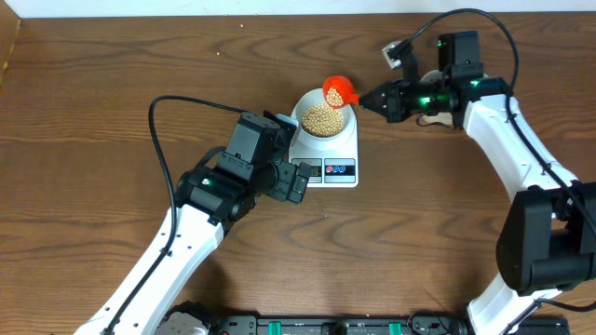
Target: Scoop item into bowl and weigh 50g on scale
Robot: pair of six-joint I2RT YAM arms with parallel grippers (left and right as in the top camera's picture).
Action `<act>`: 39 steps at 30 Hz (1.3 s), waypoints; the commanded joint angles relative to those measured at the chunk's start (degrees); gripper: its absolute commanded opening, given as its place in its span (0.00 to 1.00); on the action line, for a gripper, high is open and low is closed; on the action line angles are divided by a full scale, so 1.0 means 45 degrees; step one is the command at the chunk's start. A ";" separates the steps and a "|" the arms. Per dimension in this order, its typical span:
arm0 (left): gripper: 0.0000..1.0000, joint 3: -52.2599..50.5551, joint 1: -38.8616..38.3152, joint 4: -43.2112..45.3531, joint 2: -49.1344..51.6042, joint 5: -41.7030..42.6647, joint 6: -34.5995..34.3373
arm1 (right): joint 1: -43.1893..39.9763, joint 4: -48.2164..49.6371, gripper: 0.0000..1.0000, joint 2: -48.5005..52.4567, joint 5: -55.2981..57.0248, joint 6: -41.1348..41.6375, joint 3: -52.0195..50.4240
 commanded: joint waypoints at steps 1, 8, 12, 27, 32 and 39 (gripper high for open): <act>0.98 -0.0087 0.0044 -0.0039 -0.0146 0.0117 0.0223 | 0.0427 -0.0053 0.01 -0.0636 0.1088 -0.0481 -0.0053; 0.98 -0.0087 0.0044 -0.0039 -0.0146 0.0117 0.0223 | 0.0913 -0.0219 0.01 -0.0675 0.1817 -0.0777 -0.0053; 0.98 -0.0087 0.0044 -0.0039 -0.0146 0.0117 0.0223 | 0.1088 -0.0374 0.01 -0.0699 0.2074 -0.0986 -0.0053; 0.98 -0.0087 0.0044 -0.0034 -0.0146 0.0117 0.0223 | 0.1239 -0.0602 0.01 -0.0797 0.2574 -0.1399 -0.0053; 0.98 -0.0087 0.0044 -0.0034 -0.0146 0.0117 0.0223 | 0.1239 -0.0602 0.01 -0.0797 0.2671 -0.1651 -0.0053; 0.98 -0.0087 0.0044 -0.0034 -0.0146 0.0117 0.0223 | 0.1239 -0.0602 0.01 -0.0797 0.2754 -0.1972 -0.0053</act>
